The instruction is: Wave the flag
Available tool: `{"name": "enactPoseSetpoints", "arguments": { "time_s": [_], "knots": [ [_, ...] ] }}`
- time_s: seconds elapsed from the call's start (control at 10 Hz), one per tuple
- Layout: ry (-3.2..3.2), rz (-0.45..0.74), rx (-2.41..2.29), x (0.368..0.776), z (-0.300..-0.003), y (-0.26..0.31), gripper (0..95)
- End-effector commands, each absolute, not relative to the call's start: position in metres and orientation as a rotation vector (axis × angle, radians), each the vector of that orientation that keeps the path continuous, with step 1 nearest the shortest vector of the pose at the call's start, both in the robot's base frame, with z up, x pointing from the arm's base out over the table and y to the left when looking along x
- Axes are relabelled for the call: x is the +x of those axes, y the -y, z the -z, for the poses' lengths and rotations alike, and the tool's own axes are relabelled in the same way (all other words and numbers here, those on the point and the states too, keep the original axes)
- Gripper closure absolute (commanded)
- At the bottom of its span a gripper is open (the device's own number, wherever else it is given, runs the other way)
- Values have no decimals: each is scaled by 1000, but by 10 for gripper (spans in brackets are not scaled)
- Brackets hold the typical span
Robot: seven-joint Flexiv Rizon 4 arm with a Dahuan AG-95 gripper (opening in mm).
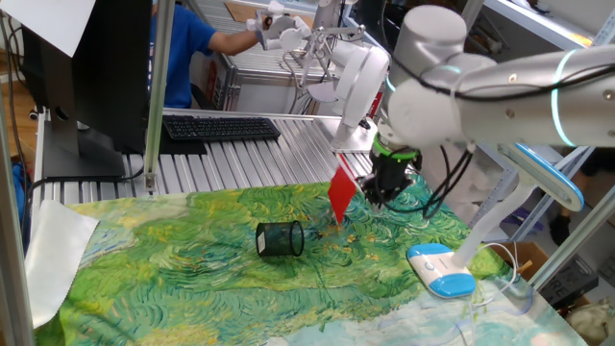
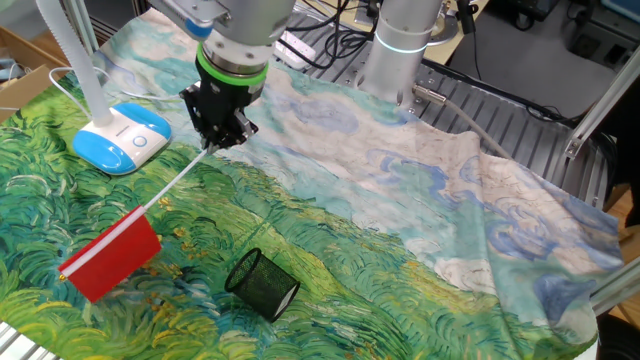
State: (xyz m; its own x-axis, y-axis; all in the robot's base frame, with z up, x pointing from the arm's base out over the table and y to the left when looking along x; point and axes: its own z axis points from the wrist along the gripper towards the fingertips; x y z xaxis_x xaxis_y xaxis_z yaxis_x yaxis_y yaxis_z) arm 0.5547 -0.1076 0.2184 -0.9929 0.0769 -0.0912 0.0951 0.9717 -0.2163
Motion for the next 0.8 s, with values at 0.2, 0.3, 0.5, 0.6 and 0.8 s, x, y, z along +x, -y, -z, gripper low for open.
{"name": "enactPoseSetpoints", "arguments": {
  "time_s": [0.2,0.3,0.5,0.6,0.8],
  "knots": [
    [-3060,301,179,556,-233,96,950],
    [-3061,292,205,555,-238,89,950],
    [-3072,244,246,553,-242,83,950],
    [-3073,236,254,553,-242,83,950],
    [-3074,230,259,553,-242,83,950]
  ]
}}
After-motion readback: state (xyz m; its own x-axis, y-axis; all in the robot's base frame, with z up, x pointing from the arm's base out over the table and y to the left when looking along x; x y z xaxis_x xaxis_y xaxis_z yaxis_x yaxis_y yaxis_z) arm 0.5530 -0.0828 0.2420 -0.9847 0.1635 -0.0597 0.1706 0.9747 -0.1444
